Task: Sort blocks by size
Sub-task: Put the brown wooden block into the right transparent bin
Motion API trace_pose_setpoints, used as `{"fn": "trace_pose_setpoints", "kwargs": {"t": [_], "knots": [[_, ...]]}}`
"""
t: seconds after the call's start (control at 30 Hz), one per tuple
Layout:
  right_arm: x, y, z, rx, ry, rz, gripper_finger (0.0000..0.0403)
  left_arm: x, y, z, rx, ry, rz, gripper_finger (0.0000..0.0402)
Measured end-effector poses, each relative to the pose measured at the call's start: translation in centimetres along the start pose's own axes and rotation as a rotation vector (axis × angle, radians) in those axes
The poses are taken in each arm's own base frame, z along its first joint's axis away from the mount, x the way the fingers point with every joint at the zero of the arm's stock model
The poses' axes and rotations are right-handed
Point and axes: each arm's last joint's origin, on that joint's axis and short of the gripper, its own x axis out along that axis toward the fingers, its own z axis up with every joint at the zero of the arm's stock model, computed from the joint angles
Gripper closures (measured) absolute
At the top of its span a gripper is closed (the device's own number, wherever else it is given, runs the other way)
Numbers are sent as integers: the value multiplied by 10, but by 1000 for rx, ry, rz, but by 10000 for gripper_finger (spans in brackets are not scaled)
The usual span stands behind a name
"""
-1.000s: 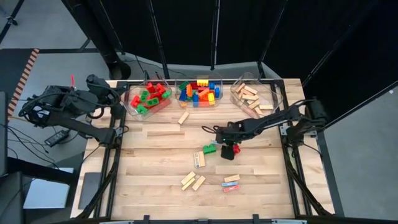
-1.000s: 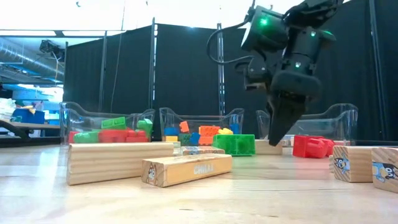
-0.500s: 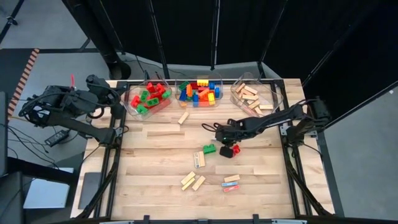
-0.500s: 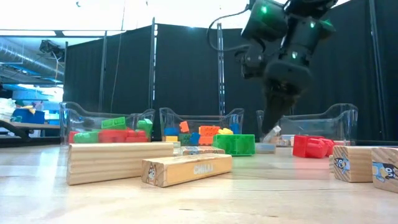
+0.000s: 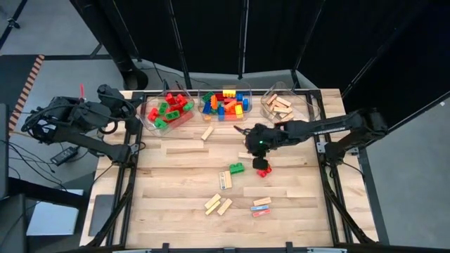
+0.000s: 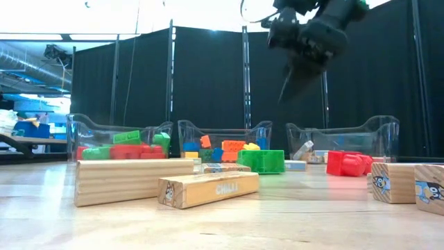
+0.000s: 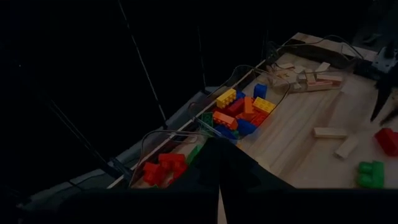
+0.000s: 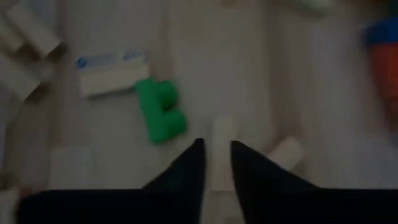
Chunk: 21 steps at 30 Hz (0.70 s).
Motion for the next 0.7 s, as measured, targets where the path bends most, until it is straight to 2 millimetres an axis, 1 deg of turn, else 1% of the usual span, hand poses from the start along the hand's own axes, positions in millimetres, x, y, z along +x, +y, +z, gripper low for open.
{"fn": "trace_pose_setpoints", "kwargs": {"t": [0.1, 0.2, 0.27, 0.33, 0.43, 0.53, 0.63, 0.7], "knots": [[21, 2, -1, -33, 51, 70, 261, 0, 0, 0, 0, 0, 0, 397], [45, 3, -4, -16, 95, 80, 195, 0, 0, 0, 0, 0, 0, 397], [59, 3, -6, -5, 121, 78, 160, 0, 0, 0, 0, 0, 0, 397], [72, 3, -10, -1, 151, 74, 135, 0, 0, 0, 0, 0, 0, 397], [91, 0, -17, -1, 210, 31, 119, 0, 0, 0, 0, 0, 0, 397], [104, -4, -23, 16, 259, 10, 121, 0, 0, 0, 0, 0, 0, 397], [108, -6, -23, 47, 265, 20, 130, 0, 0, 0, -1, 1, 1, 397], [108, -7, -24, 51, 266, 23, 144, 0, 0, 0, 0, 1, 1, 397]]}}
